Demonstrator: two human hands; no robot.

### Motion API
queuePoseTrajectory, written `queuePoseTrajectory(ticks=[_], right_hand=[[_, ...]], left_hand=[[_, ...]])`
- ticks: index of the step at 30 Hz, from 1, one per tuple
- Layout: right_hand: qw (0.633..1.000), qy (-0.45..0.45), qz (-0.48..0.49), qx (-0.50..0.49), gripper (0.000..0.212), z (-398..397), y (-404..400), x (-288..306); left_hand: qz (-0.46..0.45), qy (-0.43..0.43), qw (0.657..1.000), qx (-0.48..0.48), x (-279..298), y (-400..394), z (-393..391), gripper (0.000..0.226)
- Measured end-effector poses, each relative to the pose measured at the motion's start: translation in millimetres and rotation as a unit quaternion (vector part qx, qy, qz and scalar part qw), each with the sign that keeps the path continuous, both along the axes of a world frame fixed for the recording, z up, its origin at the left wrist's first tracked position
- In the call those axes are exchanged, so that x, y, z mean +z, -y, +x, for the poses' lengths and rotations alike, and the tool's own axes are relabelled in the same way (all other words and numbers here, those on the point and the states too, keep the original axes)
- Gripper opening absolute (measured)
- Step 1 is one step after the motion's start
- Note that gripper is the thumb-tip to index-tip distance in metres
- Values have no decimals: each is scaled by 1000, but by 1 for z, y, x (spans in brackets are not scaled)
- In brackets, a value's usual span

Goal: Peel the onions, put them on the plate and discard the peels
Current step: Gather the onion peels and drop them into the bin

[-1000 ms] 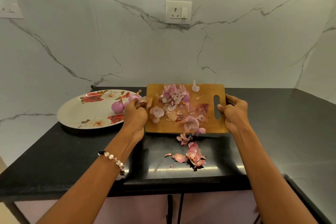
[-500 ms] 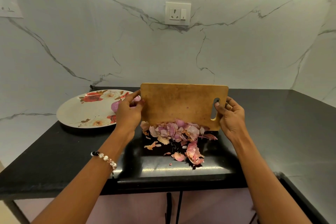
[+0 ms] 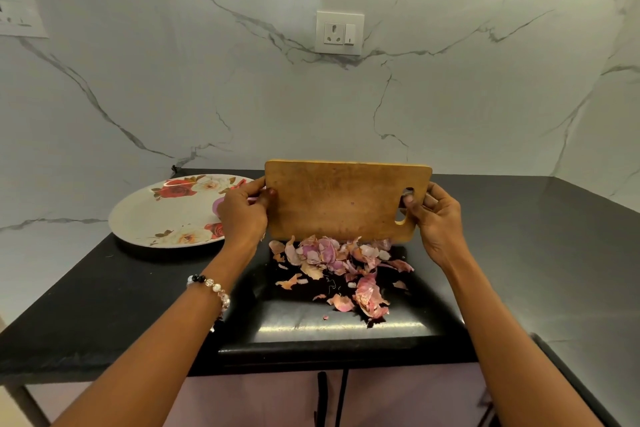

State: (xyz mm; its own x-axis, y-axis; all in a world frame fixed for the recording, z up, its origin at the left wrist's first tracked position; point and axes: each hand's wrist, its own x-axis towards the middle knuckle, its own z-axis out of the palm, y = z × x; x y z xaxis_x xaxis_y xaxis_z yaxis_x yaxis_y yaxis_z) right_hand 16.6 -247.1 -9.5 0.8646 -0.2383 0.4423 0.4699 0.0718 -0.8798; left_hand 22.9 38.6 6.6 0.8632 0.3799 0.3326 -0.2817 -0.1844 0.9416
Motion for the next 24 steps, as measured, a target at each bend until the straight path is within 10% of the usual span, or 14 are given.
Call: queuePoseTrajectory(ticks=[12,18,24], right_hand=[[995,-58,-36,-68,18,-18,18,31],[976,-117,55,-174,18,-59,51,32],[920,-229,194,-251,11,-110,94,7]], left_hand=[[-43,16,996,-74,24,12,31,33],[34,-100,971,-214,29,59,36,37],[-83,-124,937,-315,19,133,20,36]])
